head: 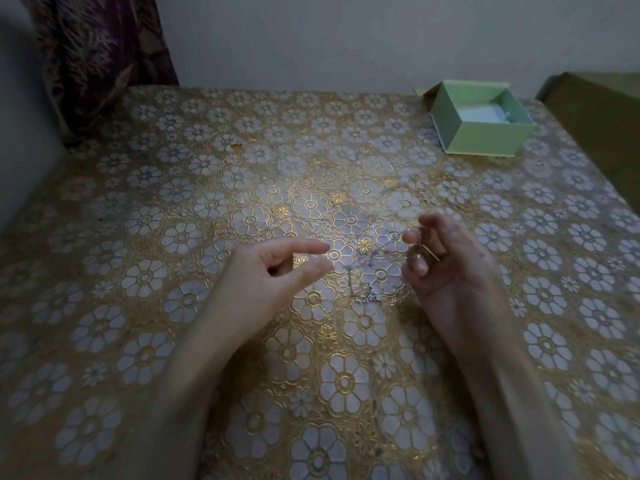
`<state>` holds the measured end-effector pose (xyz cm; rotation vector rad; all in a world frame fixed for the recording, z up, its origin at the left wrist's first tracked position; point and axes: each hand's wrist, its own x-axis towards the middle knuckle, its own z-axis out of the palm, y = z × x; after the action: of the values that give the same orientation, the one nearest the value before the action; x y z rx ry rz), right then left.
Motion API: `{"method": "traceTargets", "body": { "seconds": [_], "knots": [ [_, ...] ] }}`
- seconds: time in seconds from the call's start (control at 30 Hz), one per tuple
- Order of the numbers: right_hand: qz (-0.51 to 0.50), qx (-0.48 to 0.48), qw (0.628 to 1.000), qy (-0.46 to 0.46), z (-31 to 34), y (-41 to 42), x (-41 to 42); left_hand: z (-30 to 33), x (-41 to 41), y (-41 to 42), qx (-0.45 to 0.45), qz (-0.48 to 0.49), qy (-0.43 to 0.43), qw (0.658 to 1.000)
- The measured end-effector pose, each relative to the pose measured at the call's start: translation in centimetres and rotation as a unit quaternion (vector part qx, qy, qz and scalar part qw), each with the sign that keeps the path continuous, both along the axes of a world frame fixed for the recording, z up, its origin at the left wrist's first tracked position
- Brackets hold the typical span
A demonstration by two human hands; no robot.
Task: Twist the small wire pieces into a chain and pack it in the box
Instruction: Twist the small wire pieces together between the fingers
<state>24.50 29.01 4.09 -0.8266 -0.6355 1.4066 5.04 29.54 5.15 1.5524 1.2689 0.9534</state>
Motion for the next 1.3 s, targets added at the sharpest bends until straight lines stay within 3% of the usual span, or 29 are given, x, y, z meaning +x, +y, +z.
{"method": "traceTargets", "body": {
  "seconds": [0.47,0.63,0.8,0.93,1.03,1.3],
  "knots": [
    [0.102,0.088,0.989,-0.055,0.1,-0.6,-0.2,-1.2,3.1,-0.6,0.040,-0.068,0.104,0.991],
    [0.104,0.082,0.988,-0.075,0.2,-0.8,-0.1,-1.3,3.8,-0.8,0.039,-0.074,0.074,0.994],
    [-0.001,0.025,0.996,-0.090,0.1,-0.4,0.5,-0.4,3.2,-0.8,-0.030,-0.105,-0.006,0.994],
    [-0.079,0.011,0.965,-0.251,-0.3,-0.3,0.4,-0.3,3.0,-0.6,-0.059,-0.058,-0.059,0.995],
    [-0.109,0.017,0.949,-0.296,-0.6,-0.3,0.1,0.1,2.8,-0.5,-0.089,-0.039,-0.088,0.991],
    [-0.036,0.077,0.932,-0.353,-0.3,-0.6,-0.5,0.3,2.7,-0.3,-0.050,0.034,-0.109,0.992]
  ]
}}
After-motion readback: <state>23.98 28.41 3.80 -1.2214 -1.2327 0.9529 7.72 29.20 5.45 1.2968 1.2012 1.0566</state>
